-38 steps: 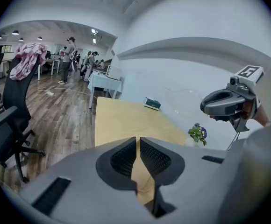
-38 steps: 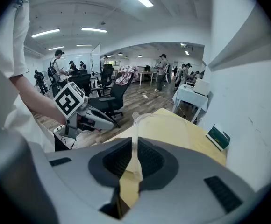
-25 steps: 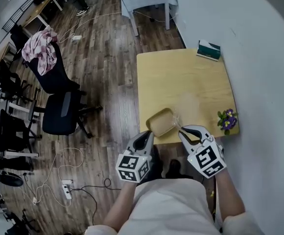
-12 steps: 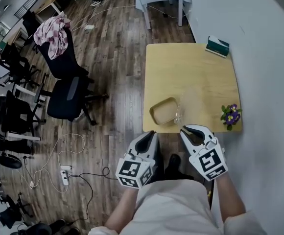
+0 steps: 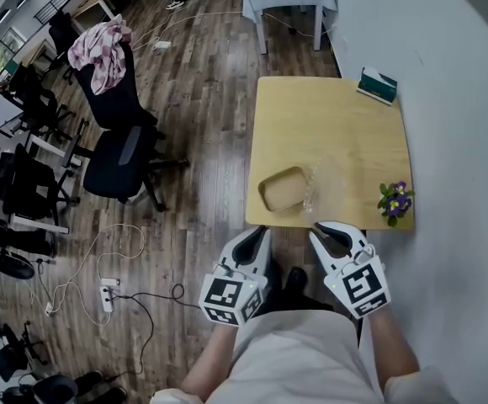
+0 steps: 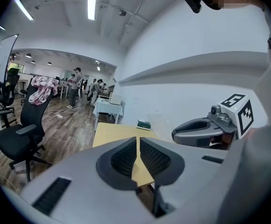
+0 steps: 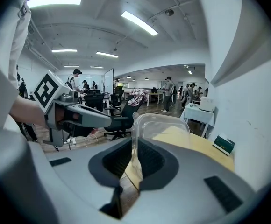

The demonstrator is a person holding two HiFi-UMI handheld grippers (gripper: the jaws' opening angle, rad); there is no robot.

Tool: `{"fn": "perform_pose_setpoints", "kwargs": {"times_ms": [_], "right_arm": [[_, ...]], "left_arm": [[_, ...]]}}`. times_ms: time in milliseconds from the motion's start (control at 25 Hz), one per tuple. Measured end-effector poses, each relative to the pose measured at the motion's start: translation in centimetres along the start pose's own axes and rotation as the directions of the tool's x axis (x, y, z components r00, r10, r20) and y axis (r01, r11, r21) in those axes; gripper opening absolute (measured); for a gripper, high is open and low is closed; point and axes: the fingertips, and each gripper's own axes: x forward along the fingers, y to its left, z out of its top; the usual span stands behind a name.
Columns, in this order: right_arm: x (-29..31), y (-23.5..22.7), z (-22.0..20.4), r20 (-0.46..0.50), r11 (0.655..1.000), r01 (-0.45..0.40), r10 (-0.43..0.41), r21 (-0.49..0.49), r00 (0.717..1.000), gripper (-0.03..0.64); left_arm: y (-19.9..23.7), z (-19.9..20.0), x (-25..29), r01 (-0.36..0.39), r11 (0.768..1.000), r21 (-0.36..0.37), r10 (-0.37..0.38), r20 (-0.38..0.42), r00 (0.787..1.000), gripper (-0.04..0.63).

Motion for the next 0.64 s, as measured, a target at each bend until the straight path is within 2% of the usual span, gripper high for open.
{"fn": "perform_pose_setpoints", "kwargs": {"times_ms": [640], "right_arm": [[-0.6,1.2,0.1,0.018,1.0,-0.002,0.002,-0.012,1.0,0.04]], "left_arm": [[-1.3,0.4,-0.4,0.027,1.0,0.012,-0.028,0.014,1.0,0.025]]}}
